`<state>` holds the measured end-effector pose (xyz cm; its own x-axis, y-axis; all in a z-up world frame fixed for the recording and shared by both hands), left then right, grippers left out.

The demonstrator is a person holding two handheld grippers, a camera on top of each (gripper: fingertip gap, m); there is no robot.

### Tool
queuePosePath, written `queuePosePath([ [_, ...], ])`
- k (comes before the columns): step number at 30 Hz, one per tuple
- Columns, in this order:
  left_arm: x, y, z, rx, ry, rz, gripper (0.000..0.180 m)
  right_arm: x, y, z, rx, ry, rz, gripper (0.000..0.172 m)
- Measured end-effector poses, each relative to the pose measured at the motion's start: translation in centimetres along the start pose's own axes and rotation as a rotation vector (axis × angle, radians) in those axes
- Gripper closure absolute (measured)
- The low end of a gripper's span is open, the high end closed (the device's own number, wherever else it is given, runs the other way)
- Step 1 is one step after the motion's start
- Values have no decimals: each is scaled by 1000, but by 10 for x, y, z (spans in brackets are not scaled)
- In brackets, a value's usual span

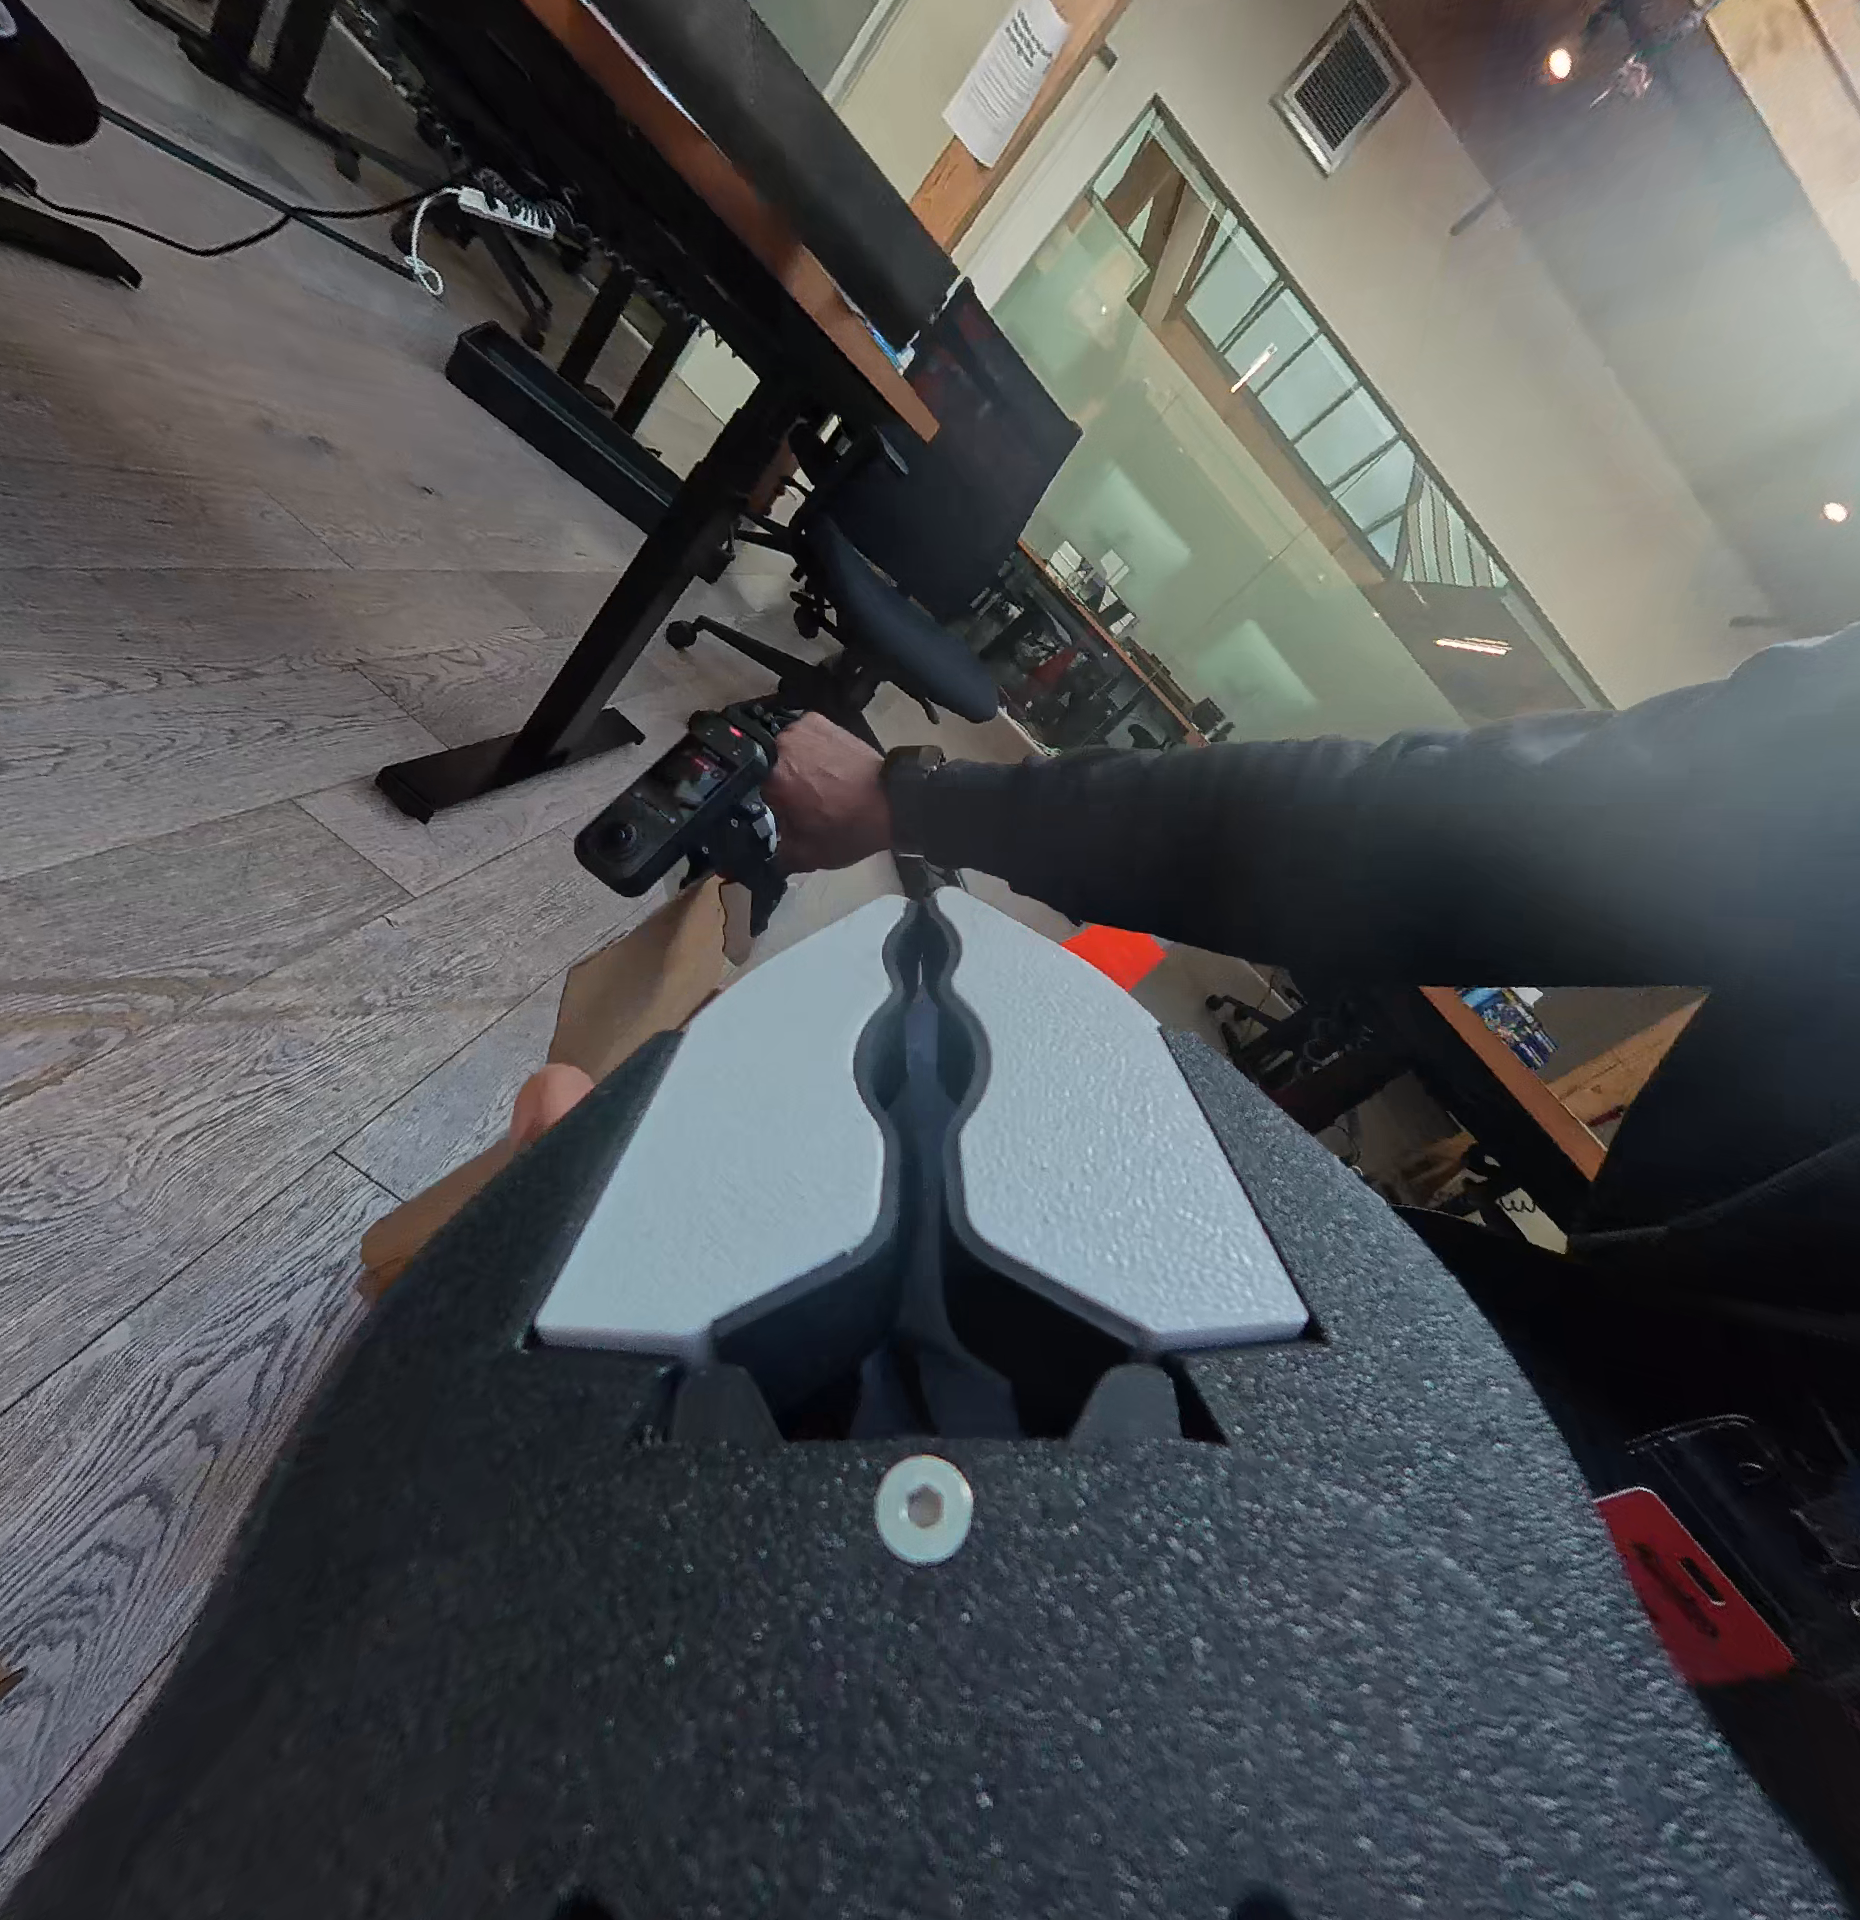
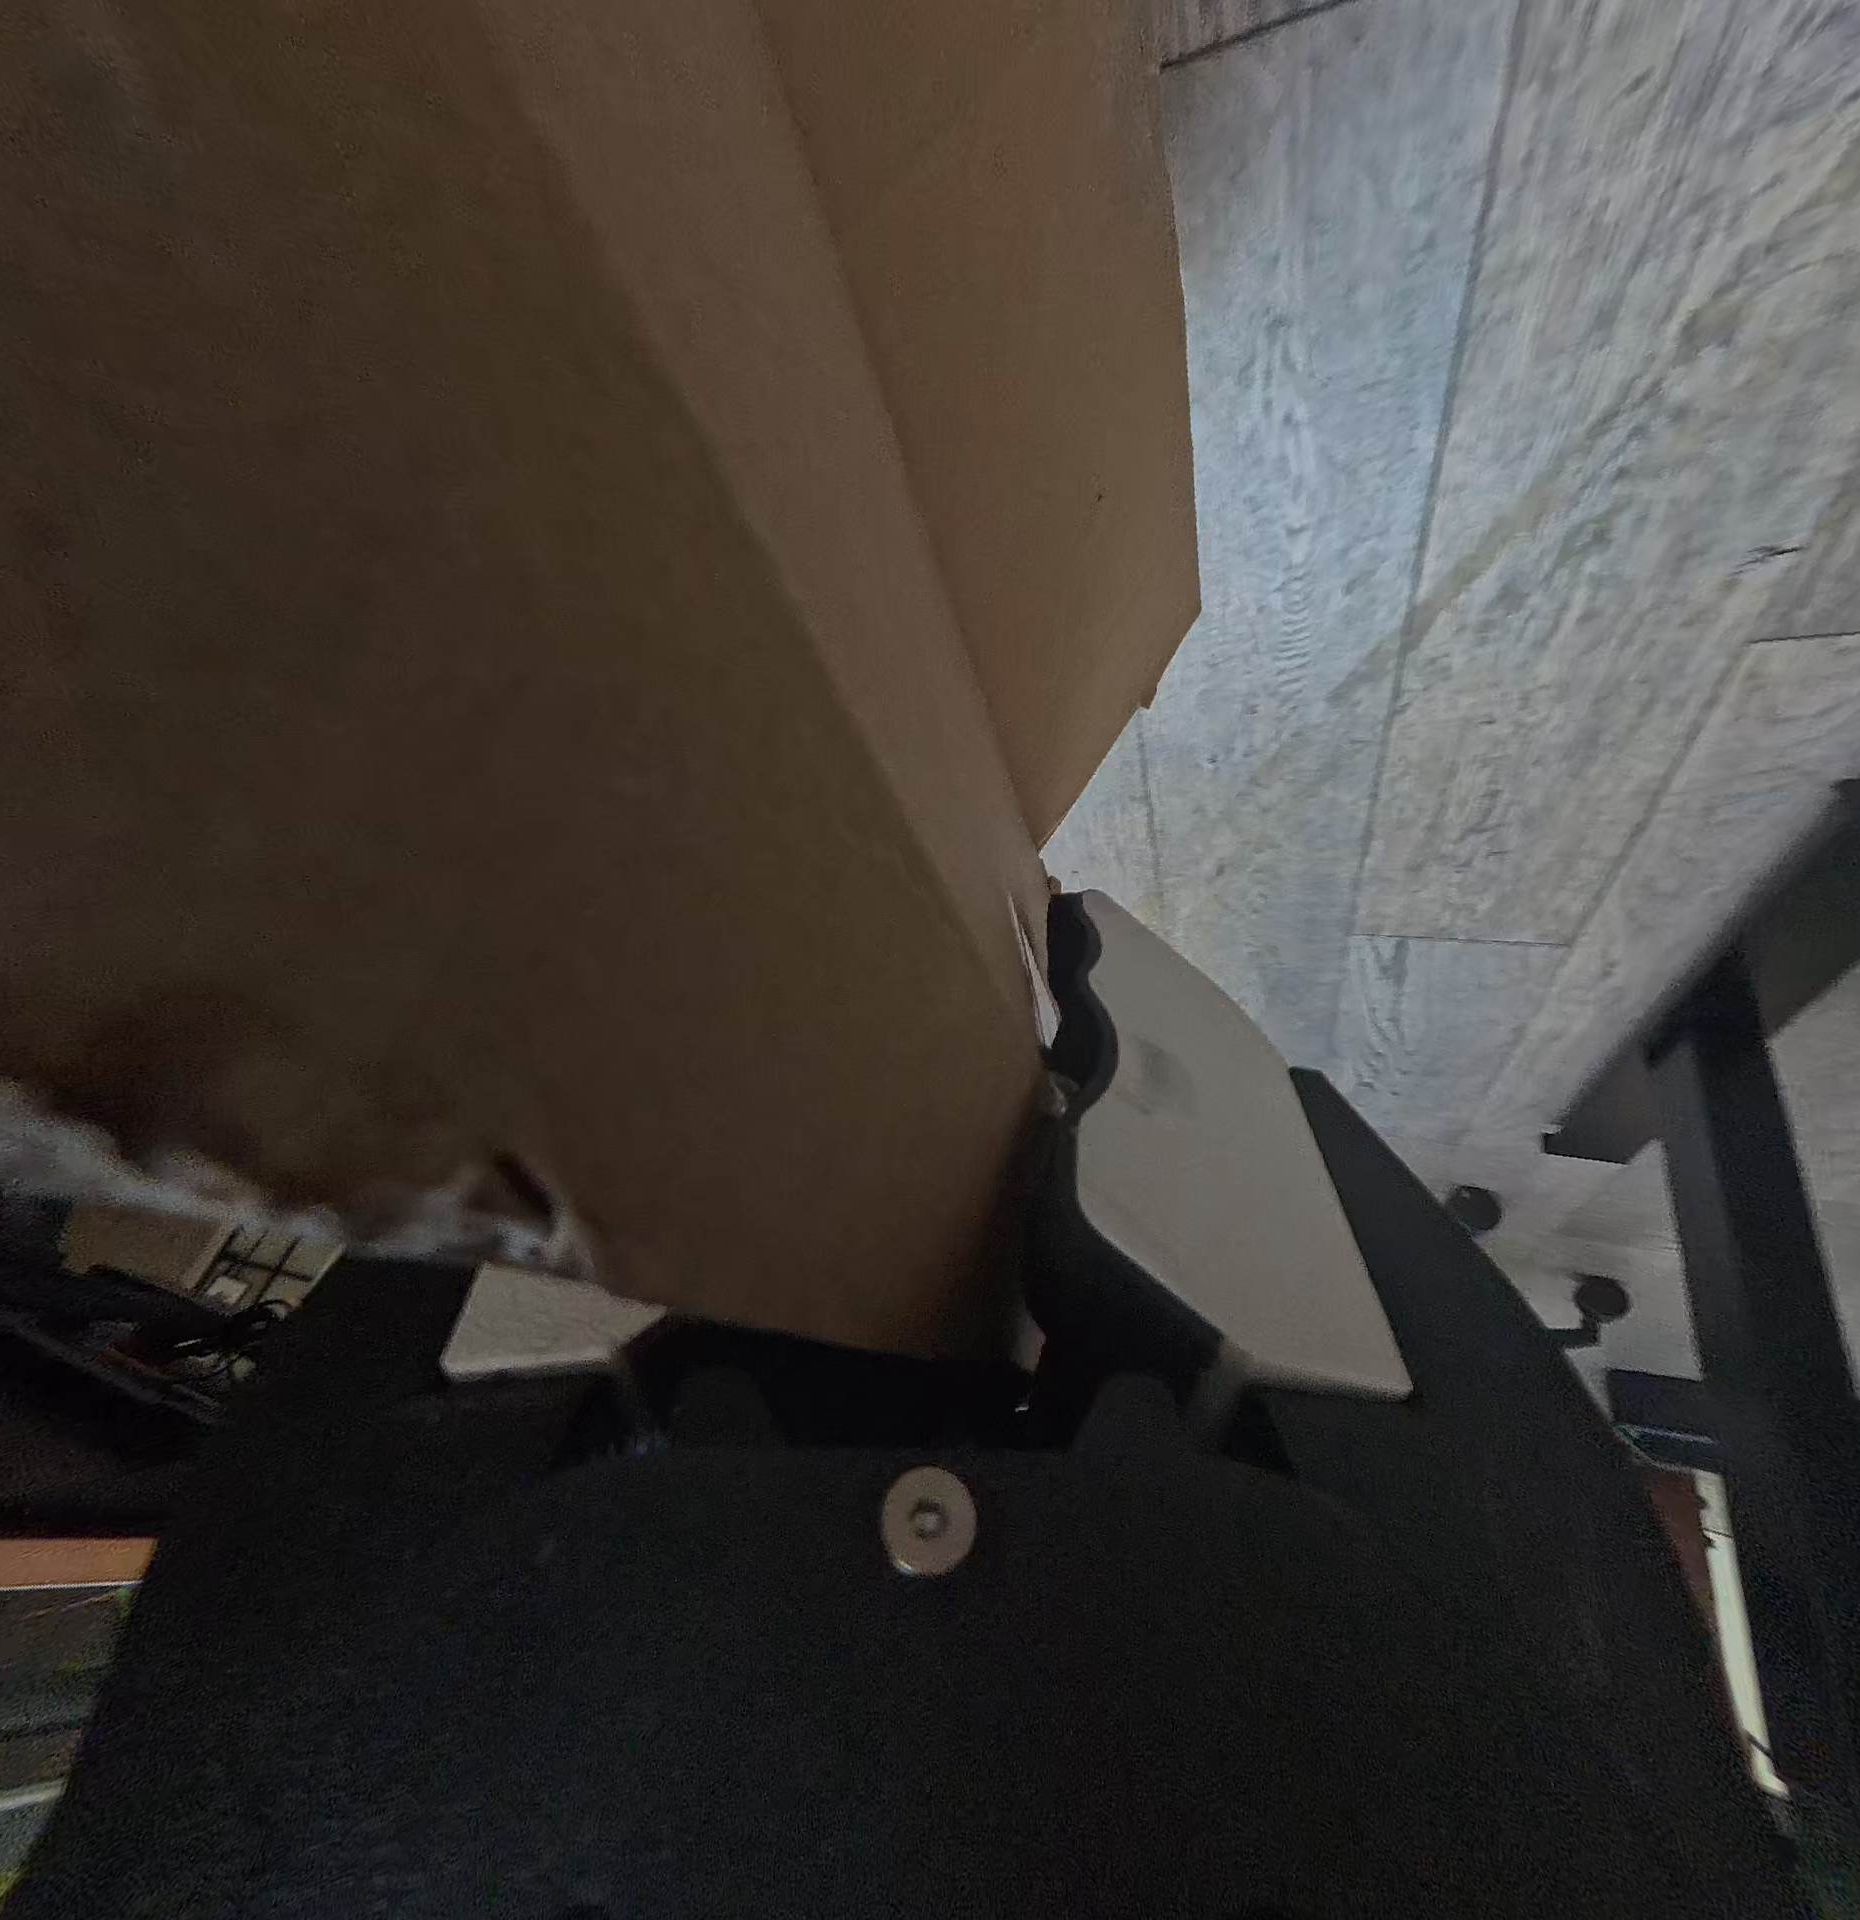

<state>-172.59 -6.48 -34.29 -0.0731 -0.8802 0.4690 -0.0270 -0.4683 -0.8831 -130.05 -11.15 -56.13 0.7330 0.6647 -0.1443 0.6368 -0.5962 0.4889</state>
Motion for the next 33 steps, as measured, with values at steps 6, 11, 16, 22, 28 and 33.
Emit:
queuePosePath([
  [6,12,-18,5,104,16,11,180,9,-58,-109,183,107,26,126],
  [11,14,-39,22,183,92,29,180,-9,-111,-190,401,39,72,127],
  [16,11,-35,23,287,141,66,180,-57,-209,-240,573,-248,53,125],
  [22,-23,-53,-8,300,52,88,180,-135,-372,-252,581,-406,-154,125],
  [28,-53,-53,-57,252,-56,45,180,-244,-521,-251,466,-428,-406,123],
  [33,-70,-49,-114,320,-218,-15,180,-329,-614,-221,314,-549,-493,120],
])
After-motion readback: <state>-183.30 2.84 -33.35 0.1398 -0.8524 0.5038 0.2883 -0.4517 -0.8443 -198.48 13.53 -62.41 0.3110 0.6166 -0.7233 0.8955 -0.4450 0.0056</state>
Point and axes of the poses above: each gripper's, where its closed fingertips meet, z out along the fingers, y out of its underside, x = y × z across the jaws, the point moved 8 cm from there along -z, back along the fingers, and after that the axes turned 15 degrees about z, right-handed, at the moved point
